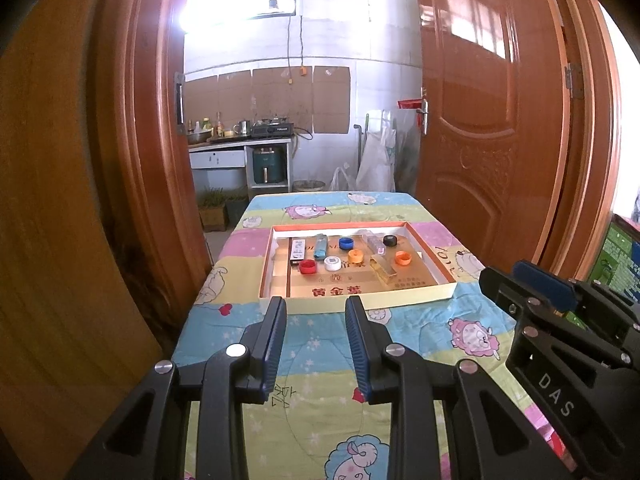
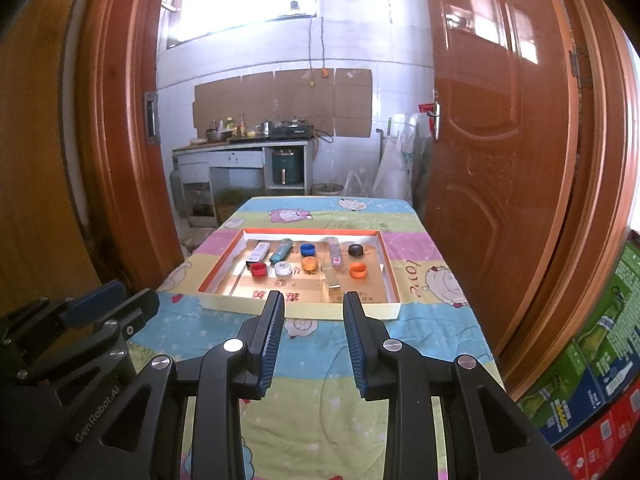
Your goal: Organize rigid objects
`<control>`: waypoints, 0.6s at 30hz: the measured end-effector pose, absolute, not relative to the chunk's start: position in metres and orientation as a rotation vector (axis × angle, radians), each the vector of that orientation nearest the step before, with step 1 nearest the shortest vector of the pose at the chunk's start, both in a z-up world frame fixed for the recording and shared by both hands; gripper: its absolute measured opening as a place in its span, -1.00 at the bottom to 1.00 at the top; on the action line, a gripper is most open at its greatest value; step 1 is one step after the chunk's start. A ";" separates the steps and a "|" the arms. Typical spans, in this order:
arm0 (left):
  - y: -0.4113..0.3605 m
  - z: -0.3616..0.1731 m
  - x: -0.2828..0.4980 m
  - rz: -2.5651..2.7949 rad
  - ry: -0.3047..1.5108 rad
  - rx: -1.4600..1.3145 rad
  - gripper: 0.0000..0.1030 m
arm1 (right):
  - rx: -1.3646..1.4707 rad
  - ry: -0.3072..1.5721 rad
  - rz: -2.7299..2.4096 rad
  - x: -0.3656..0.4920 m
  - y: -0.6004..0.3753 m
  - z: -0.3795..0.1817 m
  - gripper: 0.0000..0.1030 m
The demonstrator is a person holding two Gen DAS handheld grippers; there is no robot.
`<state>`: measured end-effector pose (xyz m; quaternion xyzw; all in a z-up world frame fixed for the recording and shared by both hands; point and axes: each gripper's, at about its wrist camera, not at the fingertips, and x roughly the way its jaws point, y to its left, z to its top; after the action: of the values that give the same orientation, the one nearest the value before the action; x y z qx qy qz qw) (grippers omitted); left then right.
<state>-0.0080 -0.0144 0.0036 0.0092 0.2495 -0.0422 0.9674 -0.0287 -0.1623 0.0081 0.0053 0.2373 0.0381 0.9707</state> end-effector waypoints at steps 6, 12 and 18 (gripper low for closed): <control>-0.015 0.002 -0.008 -0.086 0.504 0.021 -0.41 | 0.009 0.480 0.077 -0.029 -0.162 0.008 -0.39; -0.015 0.002 -0.008 -0.087 0.504 0.020 -0.41 | 0.009 0.480 0.077 -0.029 -0.162 0.008 -0.39; -0.015 0.002 -0.008 -0.087 0.503 0.021 -0.41 | 0.010 0.481 0.077 -0.029 -0.162 0.007 -0.39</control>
<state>-0.0083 -0.0146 0.0024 0.0103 0.2489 -0.0429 0.9675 -0.0294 -0.1624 0.0073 0.0048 0.2380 0.0381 0.9705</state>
